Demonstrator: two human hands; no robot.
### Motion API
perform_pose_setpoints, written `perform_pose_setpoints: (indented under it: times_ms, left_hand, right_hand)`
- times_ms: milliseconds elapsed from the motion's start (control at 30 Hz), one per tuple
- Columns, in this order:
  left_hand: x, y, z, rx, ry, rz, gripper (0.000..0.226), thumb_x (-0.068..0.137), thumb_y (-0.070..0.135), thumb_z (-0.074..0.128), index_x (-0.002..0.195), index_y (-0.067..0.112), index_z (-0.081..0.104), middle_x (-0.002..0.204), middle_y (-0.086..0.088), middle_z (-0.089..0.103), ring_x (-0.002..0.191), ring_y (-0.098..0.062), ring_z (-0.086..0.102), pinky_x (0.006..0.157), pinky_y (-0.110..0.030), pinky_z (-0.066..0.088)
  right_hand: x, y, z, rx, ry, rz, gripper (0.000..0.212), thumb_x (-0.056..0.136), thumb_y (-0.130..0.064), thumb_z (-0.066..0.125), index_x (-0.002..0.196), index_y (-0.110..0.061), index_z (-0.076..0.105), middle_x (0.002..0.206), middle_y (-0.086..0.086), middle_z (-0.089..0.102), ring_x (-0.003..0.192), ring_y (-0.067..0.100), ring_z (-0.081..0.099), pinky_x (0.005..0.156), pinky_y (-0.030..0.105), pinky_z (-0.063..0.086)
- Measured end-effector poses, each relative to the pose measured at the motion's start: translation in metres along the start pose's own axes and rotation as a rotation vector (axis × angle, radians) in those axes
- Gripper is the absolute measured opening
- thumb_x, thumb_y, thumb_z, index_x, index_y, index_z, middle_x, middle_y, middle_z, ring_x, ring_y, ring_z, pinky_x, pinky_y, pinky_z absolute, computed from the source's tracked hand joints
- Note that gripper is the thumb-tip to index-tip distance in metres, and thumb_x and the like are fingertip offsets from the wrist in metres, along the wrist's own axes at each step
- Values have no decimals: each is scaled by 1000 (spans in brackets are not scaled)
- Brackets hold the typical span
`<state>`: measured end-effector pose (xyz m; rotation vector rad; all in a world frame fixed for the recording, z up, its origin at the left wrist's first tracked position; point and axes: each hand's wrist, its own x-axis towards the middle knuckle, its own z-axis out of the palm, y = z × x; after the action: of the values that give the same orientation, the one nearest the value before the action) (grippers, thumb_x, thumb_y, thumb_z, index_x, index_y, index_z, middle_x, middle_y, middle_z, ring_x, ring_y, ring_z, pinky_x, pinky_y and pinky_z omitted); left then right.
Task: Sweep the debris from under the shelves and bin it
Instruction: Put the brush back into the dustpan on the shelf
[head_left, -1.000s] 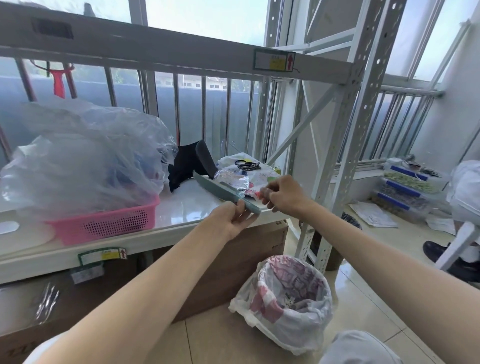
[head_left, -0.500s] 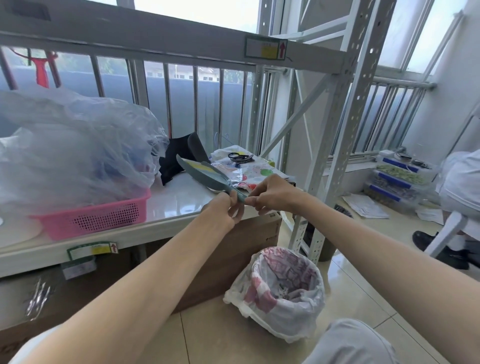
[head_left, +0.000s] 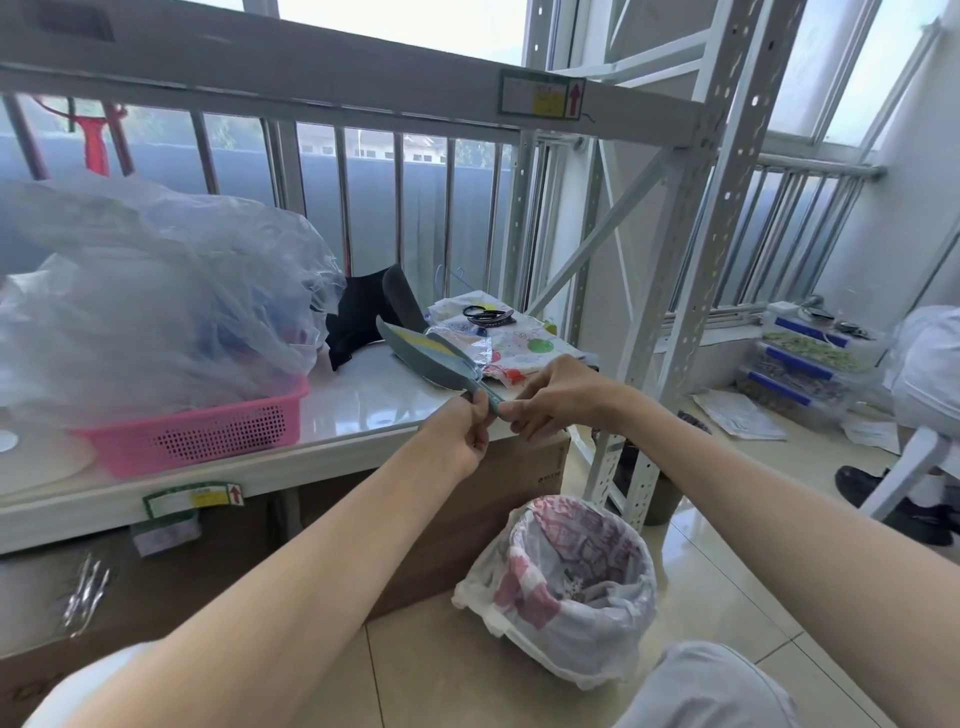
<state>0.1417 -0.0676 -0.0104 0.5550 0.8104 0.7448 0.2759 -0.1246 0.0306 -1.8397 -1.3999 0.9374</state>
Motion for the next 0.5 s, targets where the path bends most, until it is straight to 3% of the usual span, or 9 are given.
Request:
perform_pose_setpoints:
  times_ms: [167,267,367,433,500]
  left_hand:
    - [0,-4,-4,-5,-14,-15,23,96,-6,49,87,13,59,80,3,60,73,-8,58,60,-18,30]
    - [-1,-1,-4,8,-47,-2,20,96,-7,50,89,9,61,83,-2,64,76,-11,61,63,-17,43]
    - [0,1,-8,95,-40,38,14,93,-6,56,103,2,63,87,-6,66,80,-14,63,74,-21,52]
    - [2,3,-12,173,-26,66,25,92,-5,60,116,-5,62,89,-7,66,84,-15,63,80,-23,54]
    - [1,5,-16,181,-23,72,35,92,-10,56,126,-5,55,90,-6,67,84,-14,63,77,-22,56]
  right_hand:
    - [0,1,1,-49,8,-3,33,78,-18,79,94,10,71,86,19,75,80,25,74,71,29,61]
    - [2,0,-2,-106,55,-5,26,79,-12,79,91,10,72,83,19,74,74,23,74,68,27,61]
    - [4,-3,-6,-173,68,-5,24,80,-11,77,89,11,71,79,18,75,75,25,75,77,34,61]
    - [5,-7,-8,-230,60,-14,24,81,-11,75,88,12,72,78,17,75,74,23,75,78,34,61]
    - [6,-10,-7,-321,58,-24,21,81,-13,75,85,9,73,75,14,75,74,22,75,79,34,60]
